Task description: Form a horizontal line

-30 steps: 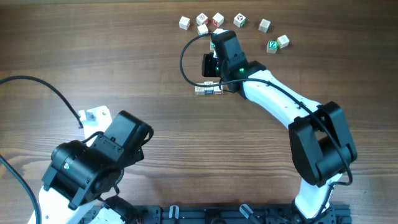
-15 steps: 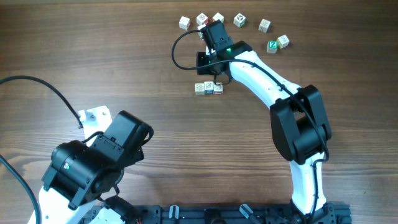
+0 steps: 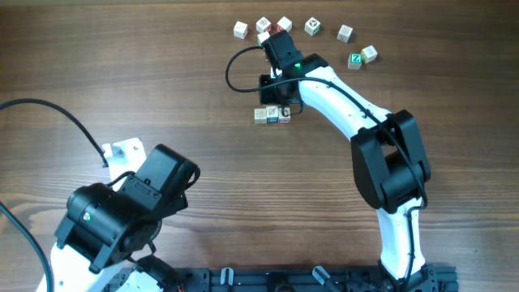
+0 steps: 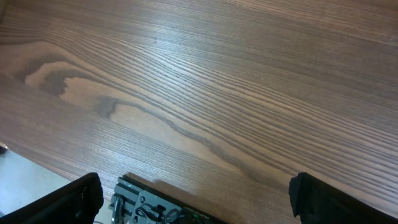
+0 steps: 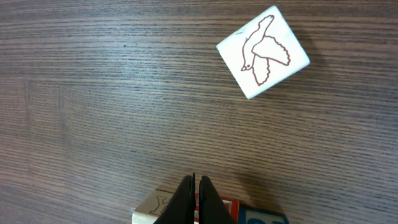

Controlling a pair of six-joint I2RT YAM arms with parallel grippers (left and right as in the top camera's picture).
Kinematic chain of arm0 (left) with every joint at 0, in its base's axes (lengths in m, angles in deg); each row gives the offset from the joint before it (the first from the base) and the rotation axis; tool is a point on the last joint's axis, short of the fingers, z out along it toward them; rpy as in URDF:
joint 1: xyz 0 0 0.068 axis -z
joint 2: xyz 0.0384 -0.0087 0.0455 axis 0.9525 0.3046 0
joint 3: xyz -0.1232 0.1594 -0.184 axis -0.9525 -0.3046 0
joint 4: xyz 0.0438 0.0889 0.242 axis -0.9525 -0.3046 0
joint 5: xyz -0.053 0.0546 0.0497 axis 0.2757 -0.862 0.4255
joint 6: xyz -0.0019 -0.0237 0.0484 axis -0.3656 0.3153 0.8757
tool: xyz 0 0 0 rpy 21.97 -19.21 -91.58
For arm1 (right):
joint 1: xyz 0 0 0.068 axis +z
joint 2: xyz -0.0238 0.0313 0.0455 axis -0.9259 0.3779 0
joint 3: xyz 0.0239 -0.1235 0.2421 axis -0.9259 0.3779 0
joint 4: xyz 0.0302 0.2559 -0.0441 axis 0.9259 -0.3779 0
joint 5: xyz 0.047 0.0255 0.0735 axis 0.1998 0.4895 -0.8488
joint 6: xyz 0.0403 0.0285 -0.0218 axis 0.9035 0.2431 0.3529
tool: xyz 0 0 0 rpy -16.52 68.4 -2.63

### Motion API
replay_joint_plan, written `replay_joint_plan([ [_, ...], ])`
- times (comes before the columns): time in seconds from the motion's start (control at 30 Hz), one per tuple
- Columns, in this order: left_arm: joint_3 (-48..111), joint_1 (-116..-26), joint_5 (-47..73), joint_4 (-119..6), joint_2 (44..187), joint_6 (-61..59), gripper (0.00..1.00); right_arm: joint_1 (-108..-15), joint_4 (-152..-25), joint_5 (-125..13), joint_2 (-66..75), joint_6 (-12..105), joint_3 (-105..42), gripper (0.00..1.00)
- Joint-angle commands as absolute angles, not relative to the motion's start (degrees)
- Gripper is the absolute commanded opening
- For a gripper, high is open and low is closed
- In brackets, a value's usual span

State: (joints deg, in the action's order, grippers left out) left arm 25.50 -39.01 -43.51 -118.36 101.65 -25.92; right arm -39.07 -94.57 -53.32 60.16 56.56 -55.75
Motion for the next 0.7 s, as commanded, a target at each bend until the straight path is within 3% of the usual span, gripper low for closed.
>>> replay_joint_plan([
  [0.0,25.3,-39.3,-44.5,-118.4,101.6,-26.5,1.00,-38.5,-94.6,-54.2,61.6,57.2,-56.2,0.05],
  [0.67,25.3,-39.3,-44.5,-118.4,101.6,-26.5,1.00,-39.2,-90.9,-50.5,64.3,58.8,-56.8,0.05],
])
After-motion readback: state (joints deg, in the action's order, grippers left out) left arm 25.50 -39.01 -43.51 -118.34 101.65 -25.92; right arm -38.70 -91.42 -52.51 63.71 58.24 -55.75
